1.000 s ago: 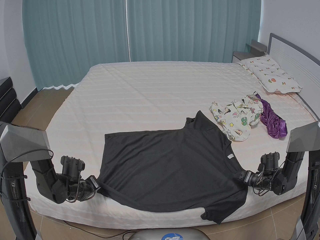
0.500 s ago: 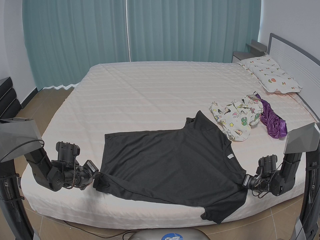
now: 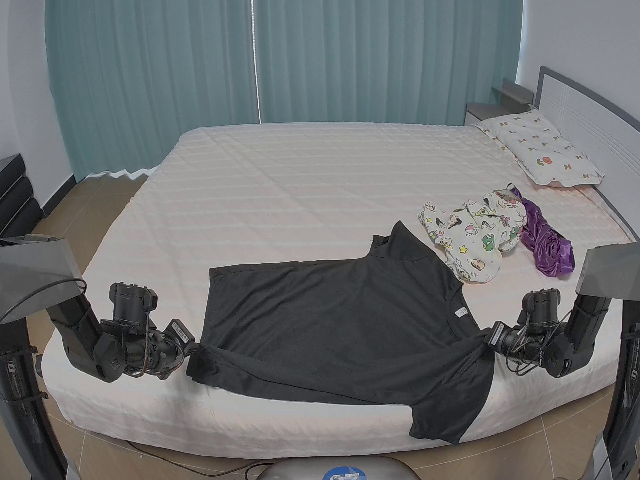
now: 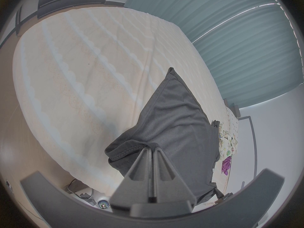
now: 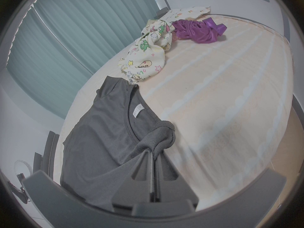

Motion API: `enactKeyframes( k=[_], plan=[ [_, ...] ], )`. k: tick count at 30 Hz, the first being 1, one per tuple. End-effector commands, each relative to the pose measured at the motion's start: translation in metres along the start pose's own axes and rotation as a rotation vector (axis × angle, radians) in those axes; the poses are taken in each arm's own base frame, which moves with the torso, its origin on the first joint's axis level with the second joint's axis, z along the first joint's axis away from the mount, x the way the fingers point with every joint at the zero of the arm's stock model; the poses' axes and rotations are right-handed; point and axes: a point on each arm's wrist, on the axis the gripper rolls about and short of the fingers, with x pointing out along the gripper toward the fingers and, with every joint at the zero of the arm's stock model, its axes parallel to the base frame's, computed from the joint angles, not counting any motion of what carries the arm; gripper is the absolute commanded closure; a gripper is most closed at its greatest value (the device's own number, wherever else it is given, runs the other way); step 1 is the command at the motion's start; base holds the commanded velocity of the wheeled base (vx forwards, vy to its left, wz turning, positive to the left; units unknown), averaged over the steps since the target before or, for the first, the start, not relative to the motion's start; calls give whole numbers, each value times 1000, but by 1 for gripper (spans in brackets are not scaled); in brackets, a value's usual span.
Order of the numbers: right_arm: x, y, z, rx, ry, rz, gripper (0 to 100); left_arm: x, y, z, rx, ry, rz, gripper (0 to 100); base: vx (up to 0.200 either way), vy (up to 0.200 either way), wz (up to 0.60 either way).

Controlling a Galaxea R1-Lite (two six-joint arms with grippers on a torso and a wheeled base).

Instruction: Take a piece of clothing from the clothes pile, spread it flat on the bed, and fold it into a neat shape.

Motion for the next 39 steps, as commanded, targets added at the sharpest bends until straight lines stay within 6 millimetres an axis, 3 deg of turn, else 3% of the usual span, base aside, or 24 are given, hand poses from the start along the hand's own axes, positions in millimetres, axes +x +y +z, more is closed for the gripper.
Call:
enactKeyframes(
  k=[1, 8, 13, 14, 19, 26, 31, 39],
  plan=[
    [8, 19, 26, -8, -61, 38, 100, -1, 1, 1, -2, -3, 1, 100, 0, 0, 0],
    [39, 27, 38, 0, -86, 61, 100, -1, 0, 1, -2, 0, -3, 100, 0, 0, 0],
    [53, 22, 29, -13, -97, 70, 100, -1, 1, 1, -1, 1, -2, 100, 0, 0, 0],
    [56, 23, 28, -16, -116, 86, 0, -1, 0, 1, -2, 0, -3, 100, 0, 0, 0],
    [58, 18, 26, -10, -159, 97, 0, -1, 1, 1, -1, 1, -2, 100, 0, 0, 0],
    [21, -1, 40, 77, -157, 77, 0, 0, 1, 0, 0, 2, -1, 100, 0, 0, 0],
    [9, -4, 19, 65, -6, 135, 0, 0, 0, 0, -1, 3, -1, 100, 0, 0, 0],
    [25, -7, -7, -27, 91, 83, 0, 1, -1, 2, -3, -3, -7, 100, 0, 0, 0]
  ],
)
